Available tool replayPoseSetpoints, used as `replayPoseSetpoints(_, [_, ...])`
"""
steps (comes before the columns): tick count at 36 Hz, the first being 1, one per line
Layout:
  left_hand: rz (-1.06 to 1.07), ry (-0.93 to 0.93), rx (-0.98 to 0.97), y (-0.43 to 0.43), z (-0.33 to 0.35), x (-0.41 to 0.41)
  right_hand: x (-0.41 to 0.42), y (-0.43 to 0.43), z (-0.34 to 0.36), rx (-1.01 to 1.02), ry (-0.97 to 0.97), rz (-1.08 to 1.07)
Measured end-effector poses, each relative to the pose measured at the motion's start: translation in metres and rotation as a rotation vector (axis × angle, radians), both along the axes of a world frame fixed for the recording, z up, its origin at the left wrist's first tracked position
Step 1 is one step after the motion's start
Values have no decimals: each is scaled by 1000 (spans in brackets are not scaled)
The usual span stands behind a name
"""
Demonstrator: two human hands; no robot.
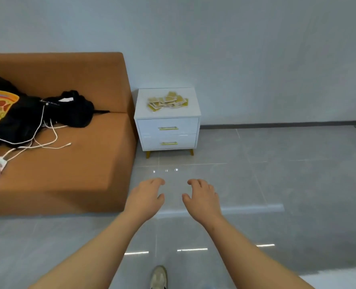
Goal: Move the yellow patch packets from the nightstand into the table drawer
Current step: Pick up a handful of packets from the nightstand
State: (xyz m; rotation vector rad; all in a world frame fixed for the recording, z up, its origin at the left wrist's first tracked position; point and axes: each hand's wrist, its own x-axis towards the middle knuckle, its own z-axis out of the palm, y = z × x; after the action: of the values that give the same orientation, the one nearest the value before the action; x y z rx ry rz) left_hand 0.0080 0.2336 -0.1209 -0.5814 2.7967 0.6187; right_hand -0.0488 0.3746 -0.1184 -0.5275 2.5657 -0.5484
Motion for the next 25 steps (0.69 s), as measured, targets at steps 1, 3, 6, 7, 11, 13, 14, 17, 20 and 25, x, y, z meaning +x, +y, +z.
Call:
replayPoseSetpoints(1, [-6, 2, -2, -15, 1, -16, -16, -15, 1, -1, -3, 0])
replayPoseSetpoints(3, [-21, -9, -6, -41, 2, -47, -45, -41, 1, 4, -16, 0])
replayPoseSetpoints(6, [-46, -46, -26, -78, 0, -95, -93, -74, -3, 11, -37, -21])
replayPoseSetpoints(7, [-53, -59, -38, -90, -1, -113, -110, -84, -4, 8, -42, -29])
replayPoseSetpoints(11, [-74, -36, -86, -147, -4, -201, -195, -127, -11, -14, -20, -11])
replayPoseSetpoints(13, [-36, 9, -87, -173, -3, -251, -242, -147, -16, -16, -3, 1])
replayPoseSetpoints(14, [-23, 23, -85, -184, -2, -276, -265, -157, -19, -17, 1, 5])
replayPoseSetpoints(17, [-10, 12, -51, -209, -2, -343, -333, -185, -22, -6, 6, 41])
replayPoseSetpoints(20, [-3, -15, -20, -233, -4, -395, -393, -213, -20, 10, 1, 69])
replayPoseSetpoints(25, [52, -56, 33, -276, -12, -455, -470, -260, -25, 37, -47, 102])
